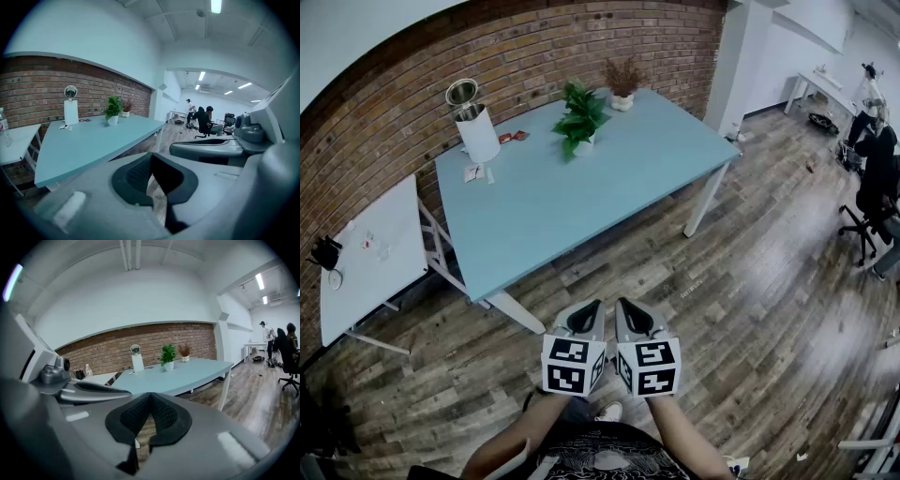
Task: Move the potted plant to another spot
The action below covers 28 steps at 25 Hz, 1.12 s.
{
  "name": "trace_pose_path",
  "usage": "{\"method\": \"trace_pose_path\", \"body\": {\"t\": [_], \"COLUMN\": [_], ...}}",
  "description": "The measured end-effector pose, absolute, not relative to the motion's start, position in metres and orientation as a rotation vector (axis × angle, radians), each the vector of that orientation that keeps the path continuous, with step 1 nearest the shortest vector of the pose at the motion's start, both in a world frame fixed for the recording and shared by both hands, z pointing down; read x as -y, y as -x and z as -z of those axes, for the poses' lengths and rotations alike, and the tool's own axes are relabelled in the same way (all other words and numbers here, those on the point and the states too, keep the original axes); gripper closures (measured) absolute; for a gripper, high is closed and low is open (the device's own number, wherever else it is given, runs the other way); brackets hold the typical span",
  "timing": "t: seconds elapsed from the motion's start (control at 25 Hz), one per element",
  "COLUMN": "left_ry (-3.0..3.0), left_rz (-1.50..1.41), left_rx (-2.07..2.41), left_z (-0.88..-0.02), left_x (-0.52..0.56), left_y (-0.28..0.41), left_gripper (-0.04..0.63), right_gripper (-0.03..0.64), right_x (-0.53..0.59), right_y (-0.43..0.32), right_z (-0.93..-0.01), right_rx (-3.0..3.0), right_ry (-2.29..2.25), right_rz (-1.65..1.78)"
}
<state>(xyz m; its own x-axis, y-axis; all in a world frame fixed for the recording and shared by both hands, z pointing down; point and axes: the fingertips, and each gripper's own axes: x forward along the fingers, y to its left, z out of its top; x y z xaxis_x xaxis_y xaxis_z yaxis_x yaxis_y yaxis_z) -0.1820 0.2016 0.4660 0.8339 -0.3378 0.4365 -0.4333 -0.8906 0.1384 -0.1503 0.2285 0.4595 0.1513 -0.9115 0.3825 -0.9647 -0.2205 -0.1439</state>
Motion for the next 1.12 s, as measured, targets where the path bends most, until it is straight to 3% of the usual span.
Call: {"method": "trace_pose_path", "body": {"t": [0.6, 1.12], "left_ry": [-2.755, -2.745], "left_rz": [-0.593, -0.596], "left_rx": [0.606, 0.599], "left_z": [-0.474, -0.483], "left_x": [-0.179, -0.109], "left_y": [0.169, 0.119], "left_gripper": [0.601, 0.601], "right_gripper": [0.611, 0.611], "right_x": [-0.206, -0.139], "right_y": [0.135, 0.088], "right_z": [-0.464, -0.478], "right_rx": [1.880, 1.869], "right_ry": [-2.274, -2.239], "right_rz": [-0.597, -0.610]}}
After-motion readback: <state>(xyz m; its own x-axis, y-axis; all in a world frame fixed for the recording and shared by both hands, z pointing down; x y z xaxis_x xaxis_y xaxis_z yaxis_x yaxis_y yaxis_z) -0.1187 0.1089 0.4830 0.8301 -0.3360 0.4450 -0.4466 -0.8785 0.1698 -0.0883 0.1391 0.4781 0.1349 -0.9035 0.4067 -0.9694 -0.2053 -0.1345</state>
